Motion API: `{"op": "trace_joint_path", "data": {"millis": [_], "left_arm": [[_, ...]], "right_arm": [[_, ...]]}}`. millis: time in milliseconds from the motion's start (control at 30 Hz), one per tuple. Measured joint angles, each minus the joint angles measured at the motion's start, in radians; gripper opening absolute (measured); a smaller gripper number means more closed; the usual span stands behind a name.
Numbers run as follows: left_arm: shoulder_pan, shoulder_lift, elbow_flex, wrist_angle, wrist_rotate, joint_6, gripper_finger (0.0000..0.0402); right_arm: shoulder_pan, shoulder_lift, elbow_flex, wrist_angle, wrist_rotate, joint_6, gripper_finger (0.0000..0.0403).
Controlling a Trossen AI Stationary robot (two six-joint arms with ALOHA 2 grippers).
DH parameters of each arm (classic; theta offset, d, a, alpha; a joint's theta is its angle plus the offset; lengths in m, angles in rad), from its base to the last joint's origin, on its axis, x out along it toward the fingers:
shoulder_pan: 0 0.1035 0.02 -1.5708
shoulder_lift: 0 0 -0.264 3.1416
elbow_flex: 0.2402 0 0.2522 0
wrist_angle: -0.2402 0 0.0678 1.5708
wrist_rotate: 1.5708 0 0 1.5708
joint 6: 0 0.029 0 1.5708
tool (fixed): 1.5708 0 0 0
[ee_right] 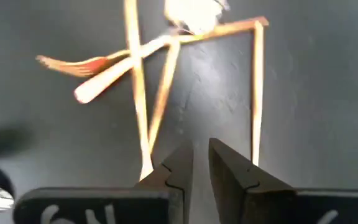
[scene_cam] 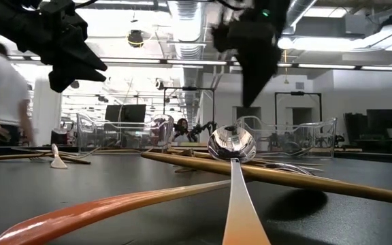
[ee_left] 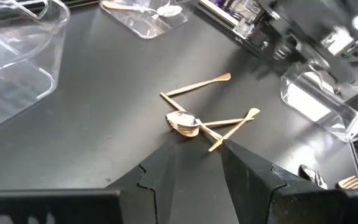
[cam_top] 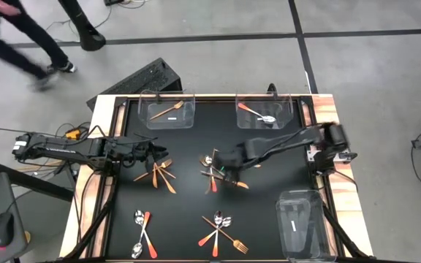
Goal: Sort silverware by color (type)
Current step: Put the gold table knife into the bottom left transparent bin
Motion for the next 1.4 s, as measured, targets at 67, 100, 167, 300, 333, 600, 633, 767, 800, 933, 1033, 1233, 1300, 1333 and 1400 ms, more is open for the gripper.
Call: {"op": "trace_joint_path", "data": {"millis": [67,100,167,300,333,600,633,767,800,933,1033,1233,1300,1333,1400], "left_arm": [[0.000,0.000,0.000,0.000,0.006,-0.001,0.0118],[0.000,0.000,0.000,0.000,0.008,0.000,0.0118],[0.000,0.000,0.000,0.000,0.008,0.010,0.0118],[0.000,0.000,0.000,0.007,0.008,0.034,0.0118],[0.000,0.000,0.000,0.007,0.009,0.034,0.0118],[0.001,0.000,0.000,0.007,0.008,0.031,0.0118],[0.001,0.000,0.000,0.007,0.008,0.031,0.0118],[0.001,0.000,0.000,0.007,0.007,0.030,0.0118],[0.000,0.000,0.000,0.006,0.001,0.030,0.0118],[0.001,0.000,0.000,0.005,-0.003,0.032,0.0118],[0.001,0.000,0.000,0.002,-0.007,0.033,0.0118],[0.001,0.000,0.000,-0.013,-0.060,0.045,0.0118],[0.001,0.000,0.000,-0.013,-0.062,0.069,0.0118],[0.001,0.000,0.000,-0.012,-0.062,0.079,0.0118],[0.001,0.000,0.000,-0.012,-0.065,0.090,0.0118]], "right_arm": [[-0.043,-0.094,-0.128,0.086,-0.031,0.038,0.0077],[-0.062,-0.136,-0.188,0.137,-0.027,0.047,0.0077],[-0.100,-0.211,-0.288,0.282,-0.027,0.051,0.0078],[-0.157,-0.255,-0.401,0.438,-0.042,-0.001,0.0078],[-0.167,-0.245,-0.409,0.437,-0.042,-0.017,0.0078],[-0.186,-0.113,-0.413,0.520,-0.149,-0.097,0.0082],[-0.186,-0.097,-0.408,0.545,-0.163,-0.105,0.0087],[-0.175,-0.046,-0.367,0.551,-0.165,-0.140,0.0130],[-0.174,-0.036,-0.357,0.551,-0.165,-0.156,0.0145],[-0.190,0.017,-0.313,0.521,-0.165,-0.195,0.0190],[-0.206,0.067,-0.298,0.497,-0.162,-0.195,0.0190],[-0.221,0.109,-0.290,0.490,-0.150,-0.188,0.0130],[-0.222,0.117,-0.290,0.474,-0.150,-0.186,0.0098],[-0.222,0.118,-0.290,0.464,-0.150,-0.186,0.0078],[-0.221,0.118,-0.290,0.443,-0.154,-0.186,0.0036]]}}
